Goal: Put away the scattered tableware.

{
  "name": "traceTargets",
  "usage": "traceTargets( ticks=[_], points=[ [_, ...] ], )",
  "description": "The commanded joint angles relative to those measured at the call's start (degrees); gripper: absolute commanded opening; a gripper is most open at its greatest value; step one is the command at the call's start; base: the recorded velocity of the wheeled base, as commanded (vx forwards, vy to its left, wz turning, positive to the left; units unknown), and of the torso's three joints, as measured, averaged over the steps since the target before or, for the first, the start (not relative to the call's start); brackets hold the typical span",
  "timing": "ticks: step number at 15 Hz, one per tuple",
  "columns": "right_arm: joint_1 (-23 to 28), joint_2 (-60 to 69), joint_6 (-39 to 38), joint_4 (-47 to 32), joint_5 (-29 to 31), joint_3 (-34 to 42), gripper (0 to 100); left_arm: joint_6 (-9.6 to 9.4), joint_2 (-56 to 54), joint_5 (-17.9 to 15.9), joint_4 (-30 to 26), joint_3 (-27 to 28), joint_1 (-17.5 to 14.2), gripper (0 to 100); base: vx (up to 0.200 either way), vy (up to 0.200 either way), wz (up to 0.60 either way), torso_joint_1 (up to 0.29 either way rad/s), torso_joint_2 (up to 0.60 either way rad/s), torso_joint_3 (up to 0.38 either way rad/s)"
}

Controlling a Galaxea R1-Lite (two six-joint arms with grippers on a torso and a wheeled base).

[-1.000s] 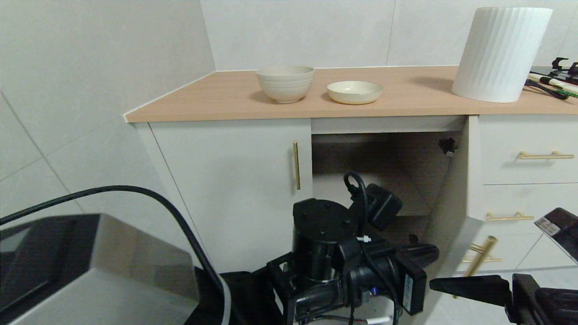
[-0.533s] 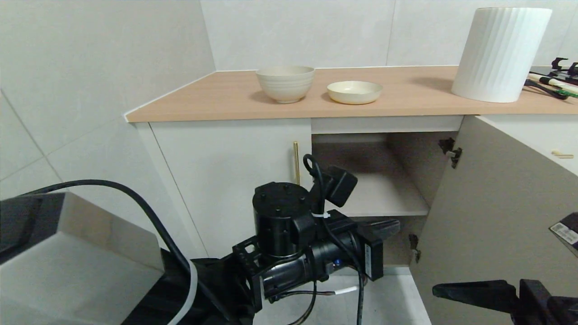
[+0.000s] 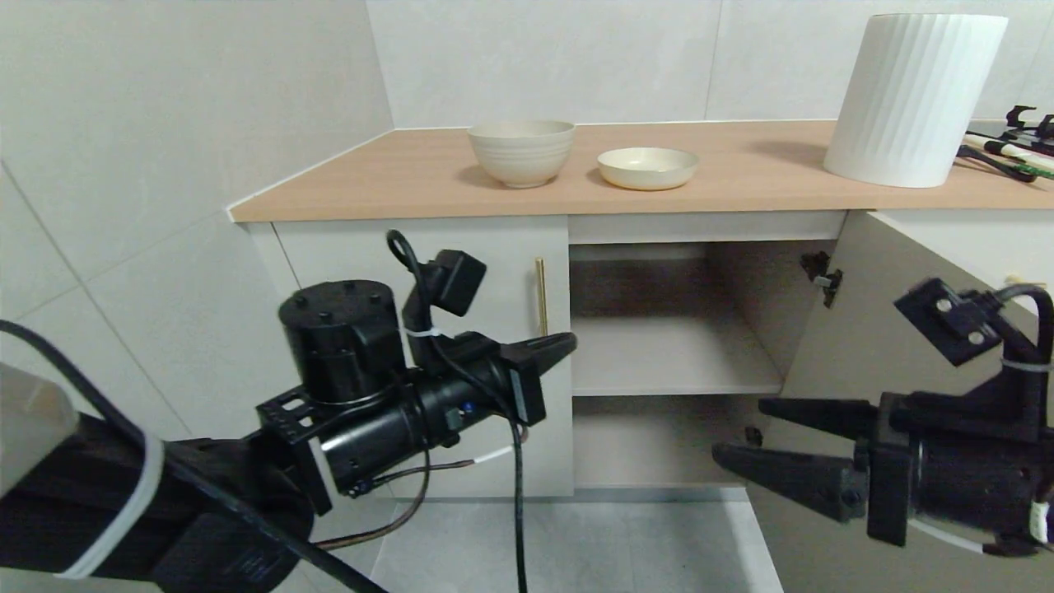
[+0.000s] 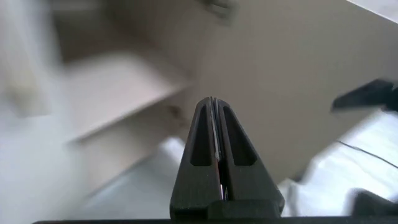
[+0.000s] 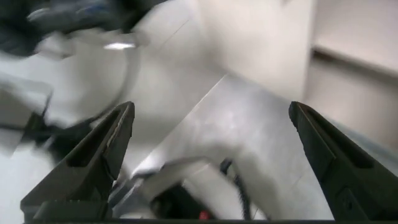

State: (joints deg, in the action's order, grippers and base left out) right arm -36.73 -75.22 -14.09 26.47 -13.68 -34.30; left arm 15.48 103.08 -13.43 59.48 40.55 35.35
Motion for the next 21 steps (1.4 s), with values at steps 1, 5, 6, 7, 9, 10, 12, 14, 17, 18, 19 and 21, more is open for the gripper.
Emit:
traceTargets(
  ticks=[1, 5, 6, 7, 9, 10, 12, 14, 17, 18, 19, 21],
  points=[
    [2.5, -7.0, 0.4, -3.4, 0.1, -8.1, 100, -1.24, -10.1, 0.0, -6.0, -1.6, -6.8, 0, 0.0, 0.0, 0.0, 0.0, 0.0, 0.0],
    [2.2, -12.3, 3.9, -13.8, 11.5, -17.6, 100, -1.24, -25.2, 0.0, -34.6, 3.9, -11.8, 0, 0.0, 0.0, 0.0, 0.0, 0.0, 0.0],
    [2.2, -12.9, 3.9, -13.8, 13.7, -19.0, 100, -1.24, -28.2, 0.0, -39.8, 4.9, -12.0, 0, 0.0, 0.0, 0.0, 0.0, 0.0, 0.0],
    [2.3, -12.9, 3.9, -14.1, 14.0, -19.4, 100, -1.24, -29.5, 0.1, -41.9, 5.2, -12.2, 0, 0.0, 0.0, 0.0, 0.0, 0.0, 0.0],
    [2.5, -13.4, 3.9, -14.2, 14.6, -20.1, 100, -1.07, -32.2, 0.1, -44.3, 4.4, -14.3, 0, 0.0, 0.0, 0.0, 0.0, 0.0, 0.0],
    [2.5, -13.6, 3.8, -14.4, 14.6, -20.3, 100, -1.07, -32.4, 0.1, -44.3, 3.5, -15.1, 0, 0.0, 0.0, 0.0, 0.0, 0.0, 0.0],
    [2.1, -13.8, 3.8, -14.4, 15.3, -20.4, 100, -1.07, -32.9, 0.2, -44.4, 2.8, -15.2, 100, 0.0, 0.0, 0.0, 0.0, 0.0, 0.0],
    [2.1, -14.0, 3.8, -14.4, 16.1, -20.4, 100, -1.07, -32.9, 0.0, -44.0, 3.0, -15.2, 100, 0.0, 0.0, 0.0, 0.0, 0.0, 0.0],
    [1.9, -13.4, 3.9, -14.4, 16.2, -19.4, 100, -1.07, -33.1, 0.0, -43.8, 3.0, -15.2, 100, 0.0, 0.0, 0.0, 0.0, 0.0, 0.0],
    [1.8, -13.0, 3.9, -14.5, 16.2, -19.4, 100, -1.07, -33.3, 0.0, -43.7, 3.0, -15.7, 100, 0.0, 0.0, 0.0, 0.0, 0.0, 0.0],
    [1.8, -12.8, 3.9, -14.9, 16.5, -19.4, 100, -1.07, -33.6, 0.0, -43.7, 3.0, -15.8, 100, 0.0, 0.0, 0.0, 0.0, 0.0, 0.0],
    [1.8, -12.1, 3.9, -17.1, 17.0, -19.9, 100, -1.07, -33.7, 0.0, -43.7, 3.0, -15.8, 100, 0.0, 0.0, 0.0, 0.0, 0.0, 0.0]
  ],
)
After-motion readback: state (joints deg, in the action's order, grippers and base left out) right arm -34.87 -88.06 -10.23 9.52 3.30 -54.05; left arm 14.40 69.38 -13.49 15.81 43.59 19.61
